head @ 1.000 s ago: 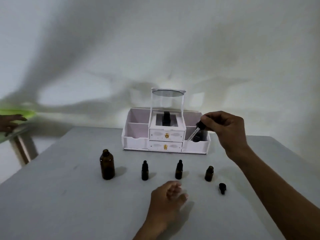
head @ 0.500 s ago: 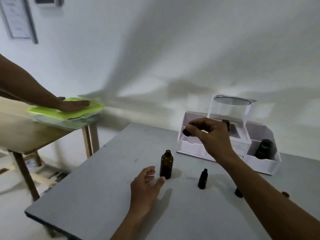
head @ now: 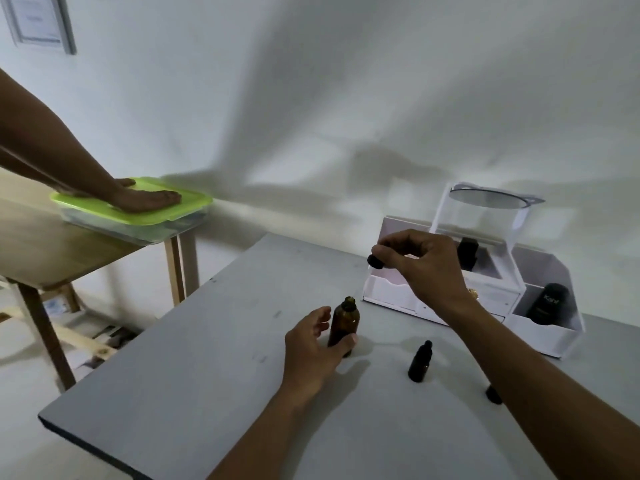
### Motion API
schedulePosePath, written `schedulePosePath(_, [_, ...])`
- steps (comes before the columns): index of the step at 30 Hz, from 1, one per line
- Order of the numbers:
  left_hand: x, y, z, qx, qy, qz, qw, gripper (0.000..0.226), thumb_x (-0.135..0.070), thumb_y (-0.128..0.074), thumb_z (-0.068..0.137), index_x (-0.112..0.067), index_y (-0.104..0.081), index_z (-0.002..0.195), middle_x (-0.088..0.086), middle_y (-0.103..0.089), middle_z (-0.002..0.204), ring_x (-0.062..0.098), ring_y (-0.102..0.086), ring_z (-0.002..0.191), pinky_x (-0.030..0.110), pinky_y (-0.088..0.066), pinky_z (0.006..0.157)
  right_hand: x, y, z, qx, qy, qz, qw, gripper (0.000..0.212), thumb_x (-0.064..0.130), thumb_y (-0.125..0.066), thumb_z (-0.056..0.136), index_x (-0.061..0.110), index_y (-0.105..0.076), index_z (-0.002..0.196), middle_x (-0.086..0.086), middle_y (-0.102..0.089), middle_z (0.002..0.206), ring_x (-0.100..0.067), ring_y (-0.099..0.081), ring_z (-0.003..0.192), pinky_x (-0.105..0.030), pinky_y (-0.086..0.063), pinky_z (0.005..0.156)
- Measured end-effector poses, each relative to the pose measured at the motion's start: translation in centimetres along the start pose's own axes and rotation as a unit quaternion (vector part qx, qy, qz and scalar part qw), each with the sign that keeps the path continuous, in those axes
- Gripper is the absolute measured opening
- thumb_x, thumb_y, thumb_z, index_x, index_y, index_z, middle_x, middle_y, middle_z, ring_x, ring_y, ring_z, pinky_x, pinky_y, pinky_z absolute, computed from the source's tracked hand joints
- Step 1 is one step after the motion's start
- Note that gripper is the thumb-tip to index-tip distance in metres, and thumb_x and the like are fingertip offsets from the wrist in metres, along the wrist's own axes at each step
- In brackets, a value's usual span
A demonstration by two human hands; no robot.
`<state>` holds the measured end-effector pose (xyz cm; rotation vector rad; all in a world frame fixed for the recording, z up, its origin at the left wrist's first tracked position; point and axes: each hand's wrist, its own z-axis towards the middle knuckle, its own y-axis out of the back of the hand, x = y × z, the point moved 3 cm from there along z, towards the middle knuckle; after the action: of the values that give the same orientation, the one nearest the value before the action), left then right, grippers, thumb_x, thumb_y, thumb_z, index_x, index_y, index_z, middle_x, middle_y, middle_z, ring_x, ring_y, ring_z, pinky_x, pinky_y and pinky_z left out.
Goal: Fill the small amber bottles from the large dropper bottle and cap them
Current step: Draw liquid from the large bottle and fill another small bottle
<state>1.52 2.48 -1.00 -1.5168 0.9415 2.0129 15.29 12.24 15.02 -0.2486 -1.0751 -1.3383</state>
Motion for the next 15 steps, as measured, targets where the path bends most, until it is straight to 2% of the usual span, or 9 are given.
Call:
schedulePosePath(4, [-0.1, -0.3, 0.0, 0.009, -0.005, 0.007, 1.0, 0.07, -0.04, -0.083, 0.068, -0.023, -0.057, 0.131, -0.009, -0.063, 0.125, 0.002, -0.058, 0.101, 0.014, -0.041, 0.089, -0.9, -1.5, 0.3, 0.052, -0.008, -0.034, 0.998, 0.011, 0.024, -0.08, 0.082, 0.016, -0.077, 0.088, 0.006, -0.078, 0.077, -0.003, -0.074, 0.078, -0.021, -0.056, 0.082])
schedulePosePath(7, [-0.1, -0.3, 0.0, 0.008, -0.015, 0.006, 1.0, 0.057, -0.036, -0.082, 0.071, -0.027, -0.062, 0.124, -0.012, -0.067, 0.116, 0.003, -0.06, 0.099, 0.013, -0.042, 0.087, -2.1, -3.0, 0.2, 0.09, -0.011, -0.083, 0.992, 0.014, 0.026, -0.081, 0.081, 0.016, -0.078, 0.089, 0.008, -0.078, 0.078, 0.002, -0.071, 0.074, -0.009, -0.051, 0.073])
schedulePosePath(11, [-0.4, 0.0, -0.3, 0.006, -0.019, 0.006, 1.0, 0.045, -0.031, -0.081, 0.074, -0.029, -0.065, 0.116, -0.024, -0.062, 0.097, 0.001, -0.061, 0.092, 0.011, -0.043, 0.082, -4.1, -4.5, -0.7, 0.114, -0.023, -0.11, 0.987, 0.013, 0.024, -0.082, 0.08, 0.016, -0.079, 0.091, 0.007, -0.077, 0.083, 0.0, -0.071, 0.075, -0.009, -0.051, 0.069])
schedulePosePath(15, [-0.5, 0.0, -0.3, -0.001, -0.022, 0.01, 1.0, 0.043, -0.03, -0.081, 0.073, -0.029, -0.067, 0.114, -0.027, -0.061, 0.092, -0.001, -0.062, 0.091, 0.003, -0.038, 0.074, -4.9, -5.0, -1.1, 0.103, -0.027, -0.1, 0.989, 0.015, 0.025, -0.081, 0.08, 0.016, -0.079, 0.091, 0.008, -0.076, 0.082, 0.0, -0.071, 0.076, -0.007, -0.051, 0.068])
